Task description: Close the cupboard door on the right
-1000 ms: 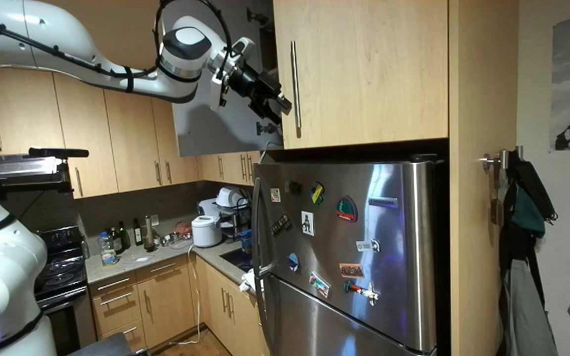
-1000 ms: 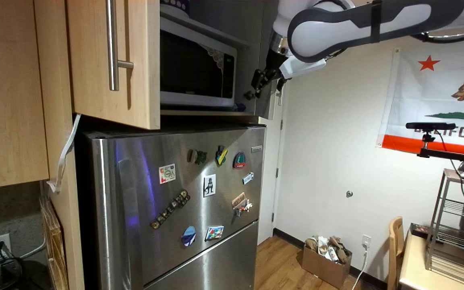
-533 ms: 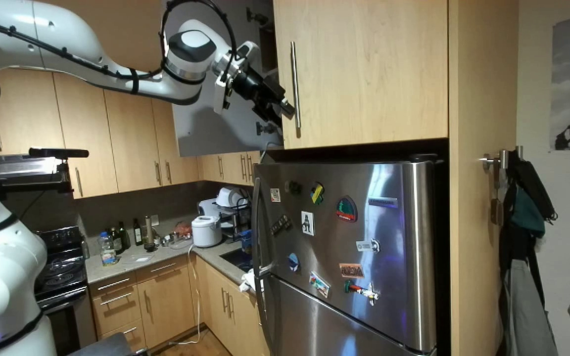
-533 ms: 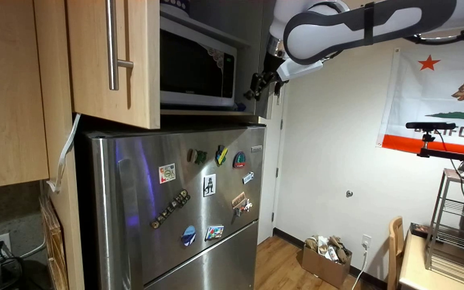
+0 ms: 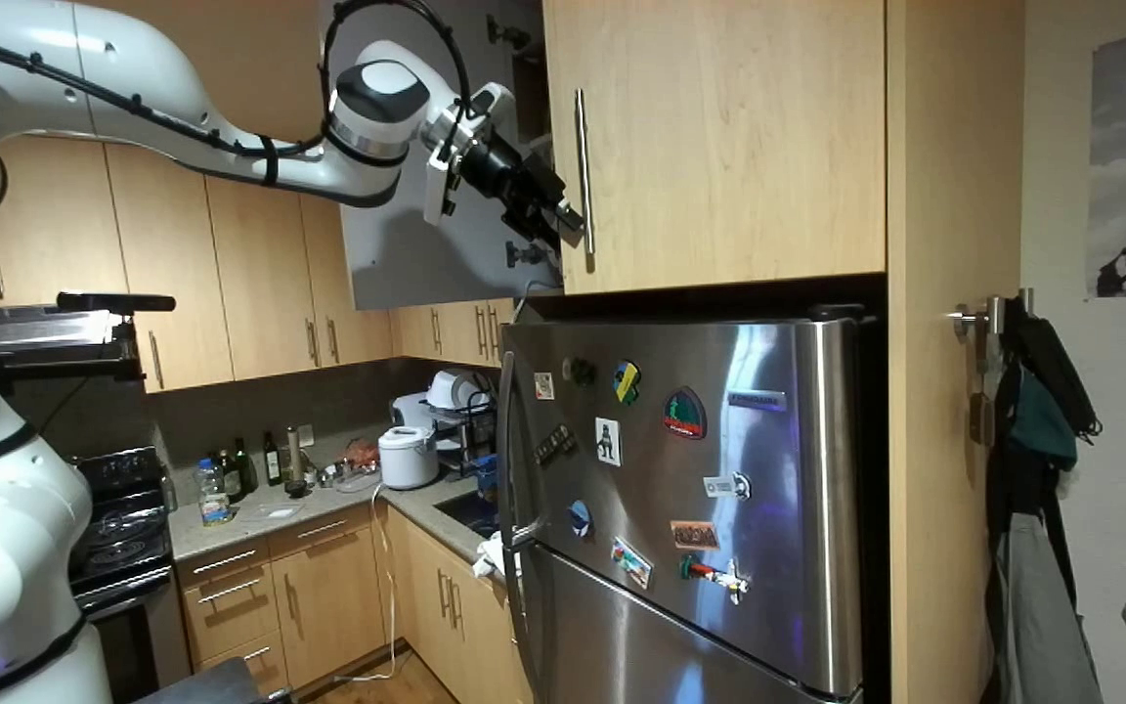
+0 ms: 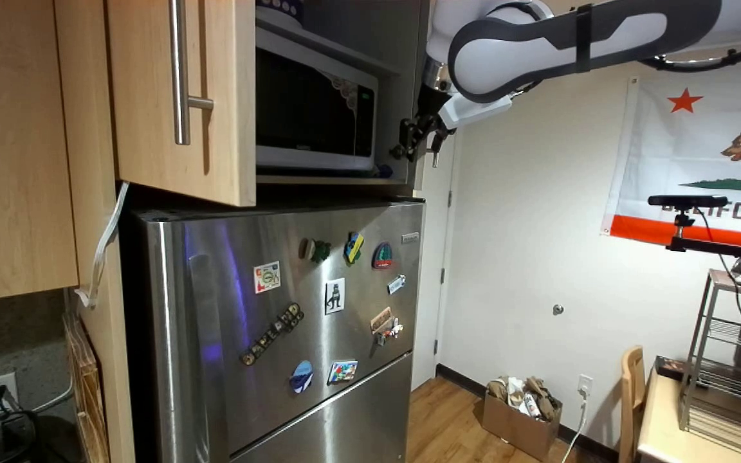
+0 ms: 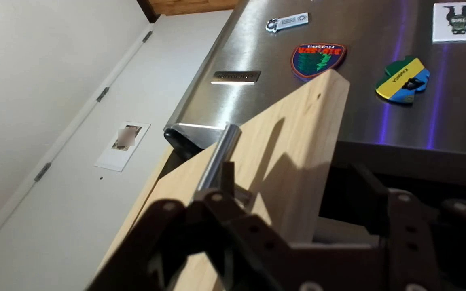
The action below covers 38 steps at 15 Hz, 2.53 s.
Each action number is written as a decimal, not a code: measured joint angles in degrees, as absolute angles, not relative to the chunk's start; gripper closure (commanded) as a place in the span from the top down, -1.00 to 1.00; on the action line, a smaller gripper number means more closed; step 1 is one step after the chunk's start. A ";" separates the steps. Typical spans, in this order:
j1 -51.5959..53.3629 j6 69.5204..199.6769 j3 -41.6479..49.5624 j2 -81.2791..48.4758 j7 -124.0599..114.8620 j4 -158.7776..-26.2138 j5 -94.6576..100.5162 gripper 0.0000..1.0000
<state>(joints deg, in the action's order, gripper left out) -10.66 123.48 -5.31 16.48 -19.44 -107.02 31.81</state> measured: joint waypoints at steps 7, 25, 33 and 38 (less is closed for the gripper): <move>-9.36 122.98 -5.32 15.85 -19.48 -106.76 32.65 -0.49; -8.70 119.23 -4.57 12.91 -20.40 -103.35 32.66 0.93; -10.69 119.96 3.23 21.60 -20.99 -119.53 30.29 0.35; -14.05 120.07 5.70 24.37 -20.99 -125.44 30.30 -0.46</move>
<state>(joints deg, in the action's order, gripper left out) -14.05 120.07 5.70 24.37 -20.99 -125.44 30.30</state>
